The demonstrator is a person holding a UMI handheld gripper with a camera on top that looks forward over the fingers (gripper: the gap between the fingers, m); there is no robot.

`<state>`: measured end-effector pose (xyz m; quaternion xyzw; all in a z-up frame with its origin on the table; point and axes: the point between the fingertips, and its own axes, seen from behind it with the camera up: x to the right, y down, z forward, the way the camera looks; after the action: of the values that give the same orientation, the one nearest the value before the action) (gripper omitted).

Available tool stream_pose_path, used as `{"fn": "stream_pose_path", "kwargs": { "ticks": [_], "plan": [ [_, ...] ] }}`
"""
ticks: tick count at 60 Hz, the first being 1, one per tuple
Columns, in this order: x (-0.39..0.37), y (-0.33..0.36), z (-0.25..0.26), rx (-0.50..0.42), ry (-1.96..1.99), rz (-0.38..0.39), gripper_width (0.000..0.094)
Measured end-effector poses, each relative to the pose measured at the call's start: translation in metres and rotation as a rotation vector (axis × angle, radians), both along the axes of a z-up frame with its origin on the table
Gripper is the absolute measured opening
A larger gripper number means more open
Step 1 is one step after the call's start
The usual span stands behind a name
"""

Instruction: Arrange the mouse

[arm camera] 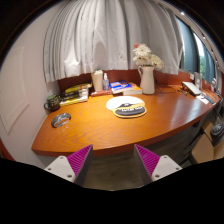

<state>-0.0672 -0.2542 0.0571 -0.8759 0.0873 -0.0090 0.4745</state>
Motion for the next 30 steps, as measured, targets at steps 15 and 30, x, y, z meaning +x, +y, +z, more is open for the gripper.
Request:
{"fn": "stream_pose_path", "kwargs": {
  "ticks": [15,30],
  "plan": [
    [-0.145,0.045,-0.057,-0.077,0.050,0.183,0.0825],
    [-0.233,0.136,-0.068,-0.073,0.042,0.273,0.0822]
  ]
}}
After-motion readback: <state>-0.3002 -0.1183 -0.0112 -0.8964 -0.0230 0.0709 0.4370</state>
